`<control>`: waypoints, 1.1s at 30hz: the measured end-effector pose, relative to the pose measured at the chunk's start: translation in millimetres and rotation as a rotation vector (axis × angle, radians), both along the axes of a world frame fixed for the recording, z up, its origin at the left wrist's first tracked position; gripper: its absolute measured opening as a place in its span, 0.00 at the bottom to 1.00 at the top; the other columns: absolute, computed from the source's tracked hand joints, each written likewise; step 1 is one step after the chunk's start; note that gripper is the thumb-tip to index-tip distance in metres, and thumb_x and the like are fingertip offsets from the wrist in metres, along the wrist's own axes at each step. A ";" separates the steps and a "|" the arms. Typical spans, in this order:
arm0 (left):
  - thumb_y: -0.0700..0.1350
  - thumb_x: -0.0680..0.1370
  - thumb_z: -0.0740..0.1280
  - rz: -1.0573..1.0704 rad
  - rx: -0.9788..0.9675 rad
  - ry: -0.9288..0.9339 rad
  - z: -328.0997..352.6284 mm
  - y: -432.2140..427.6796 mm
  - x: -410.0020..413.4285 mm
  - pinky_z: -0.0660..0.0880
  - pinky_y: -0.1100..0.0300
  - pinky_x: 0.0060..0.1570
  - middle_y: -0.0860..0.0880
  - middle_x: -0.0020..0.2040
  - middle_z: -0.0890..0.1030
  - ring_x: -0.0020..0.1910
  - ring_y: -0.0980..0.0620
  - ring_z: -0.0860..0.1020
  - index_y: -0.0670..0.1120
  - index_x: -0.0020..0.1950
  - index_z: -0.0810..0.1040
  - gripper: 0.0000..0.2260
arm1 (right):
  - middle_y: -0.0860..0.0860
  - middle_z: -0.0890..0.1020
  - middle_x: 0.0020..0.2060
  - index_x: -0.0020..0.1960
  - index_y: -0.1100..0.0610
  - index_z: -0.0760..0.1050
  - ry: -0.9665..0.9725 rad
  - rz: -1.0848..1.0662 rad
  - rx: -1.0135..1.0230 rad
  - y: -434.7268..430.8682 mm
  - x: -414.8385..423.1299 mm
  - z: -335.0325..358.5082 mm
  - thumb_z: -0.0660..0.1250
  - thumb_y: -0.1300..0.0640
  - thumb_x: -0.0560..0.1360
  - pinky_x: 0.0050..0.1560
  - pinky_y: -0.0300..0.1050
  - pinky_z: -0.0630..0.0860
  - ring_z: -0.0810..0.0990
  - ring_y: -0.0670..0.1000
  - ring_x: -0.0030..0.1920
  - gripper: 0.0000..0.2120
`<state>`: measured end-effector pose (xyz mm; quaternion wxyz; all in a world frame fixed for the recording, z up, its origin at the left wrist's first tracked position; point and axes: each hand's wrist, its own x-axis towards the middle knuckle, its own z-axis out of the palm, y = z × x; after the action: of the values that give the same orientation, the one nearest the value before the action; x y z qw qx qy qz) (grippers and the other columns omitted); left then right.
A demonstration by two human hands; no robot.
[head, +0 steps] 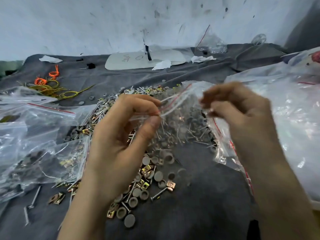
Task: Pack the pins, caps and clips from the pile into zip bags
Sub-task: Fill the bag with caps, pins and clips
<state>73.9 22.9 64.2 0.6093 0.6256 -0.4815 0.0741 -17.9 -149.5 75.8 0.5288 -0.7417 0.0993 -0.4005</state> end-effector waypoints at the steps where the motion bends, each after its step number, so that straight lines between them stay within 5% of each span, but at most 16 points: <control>1: 0.45 0.78 0.64 0.017 -0.009 0.018 -0.9 0.6 2.1 0.73 0.62 0.53 0.56 0.53 0.80 0.55 0.55 0.79 0.55 0.48 0.74 0.03 | 0.43 0.84 0.36 0.42 0.49 0.79 0.157 0.019 0.031 -3.7 7.1 -9.5 0.66 0.67 0.73 0.39 0.33 0.75 0.81 0.40 0.38 0.13; 5: 0.47 0.77 0.63 0.104 0.010 0.017 -2.6 2.9 9.2 0.72 0.69 0.51 0.55 0.52 0.80 0.52 0.63 0.78 0.55 0.49 0.73 0.03 | 0.41 0.81 0.32 0.36 0.46 0.78 0.688 0.195 -0.199 -3.1 27.6 -44.8 0.73 0.59 0.71 0.39 0.34 0.72 0.78 0.38 0.36 0.10; 10: 0.47 0.77 0.64 0.151 -0.028 0.038 -4.6 5.2 15.1 0.73 0.71 0.49 0.59 0.49 0.81 0.50 0.65 0.78 0.56 0.49 0.74 0.04 | 0.44 0.81 0.40 0.47 0.50 0.81 0.872 0.348 -0.371 15.8 41.2 -58.2 0.77 0.56 0.68 0.50 0.44 0.77 0.81 0.47 0.45 0.09; 16: 0.45 0.78 0.65 0.153 -0.039 0.052 -6.9 10.3 20.8 0.73 0.72 0.49 0.62 0.49 0.81 0.50 0.64 0.78 0.56 0.50 0.75 0.05 | 0.56 0.82 0.43 0.50 0.54 0.78 0.892 0.241 -0.652 24.3 41.4 -57.4 0.65 0.59 0.73 0.48 0.52 0.79 0.81 0.60 0.44 0.07; 21: 0.42 0.78 0.66 0.176 -0.009 0.043 -5.7 10.3 20.2 0.73 0.71 0.49 0.60 0.48 0.81 0.50 0.64 0.78 0.55 0.49 0.75 0.07 | 0.48 0.82 0.39 0.42 0.48 0.77 0.613 0.096 -0.419 7.9 32.7 -52.1 0.70 0.61 0.74 0.46 0.46 0.78 0.81 0.50 0.41 0.08; 24: 0.48 0.77 0.64 0.114 0.054 0.025 -2.5 7.9 14.1 0.75 0.62 0.51 0.55 0.52 0.80 0.53 0.59 0.78 0.54 0.48 0.75 0.02 | 0.44 0.83 0.36 0.41 0.46 0.77 0.260 -0.001 -0.158 -3.9 19.7 -31.0 0.72 0.64 0.72 0.42 0.31 0.76 0.82 0.41 0.39 0.13; 27: 0.47 0.78 0.64 0.038 0.151 -0.078 -0.3 3.7 5.4 0.75 0.55 0.54 0.51 0.54 0.79 0.57 0.53 0.78 0.51 0.47 0.77 0.03 | 0.46 0.85 0.39 0.44 0.48 0.79 -0.119 -0.013 -0.061 -1.3 0.2 -3.8 0.72 0.65 0.72 0.42 0.33 0.78 0.84 0.45 0.40 0.11; 29: 0.45 0.78 0.64 0.056 0.220 -0.227 1.2 -0.2 -0.2 0.74 0.59 0.54 0.51 0.54 0.78 0.56 0.55 0.78 0.47 0.48 0.79 0.05 | 0.47 0.84 0.40 0.45 0.49 0.79 -0.229 -0.015 -0.126 7.8 -8.0 8.5 0.72 0.64 0.72 0.43 0.34 0.77 0.83 0.46 0.41 0.10; 33: 0.43 0.79 0.65 0.056 0.253 -0.347 2.5 -5.4 -8.6 0.70 0.67 0.55 0.49 0.54 0.78 0.56 0.57 0.77 0.44 0.47 0.79 0.05 | 0.35 0.79 0.41 0.46 0.47 0.79 -0.120 -0.093 -0.481 21.0 -11.5 16.5 0.73 0.59 0.71 0.47 0.28 0.68 0.76 0.42 0.47 0.09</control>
<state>65.2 17.5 66.7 0.4318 0.6879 -0.5672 0.1366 -29.4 -128.5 92.3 0.3229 -0.8159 0.0035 -0.4797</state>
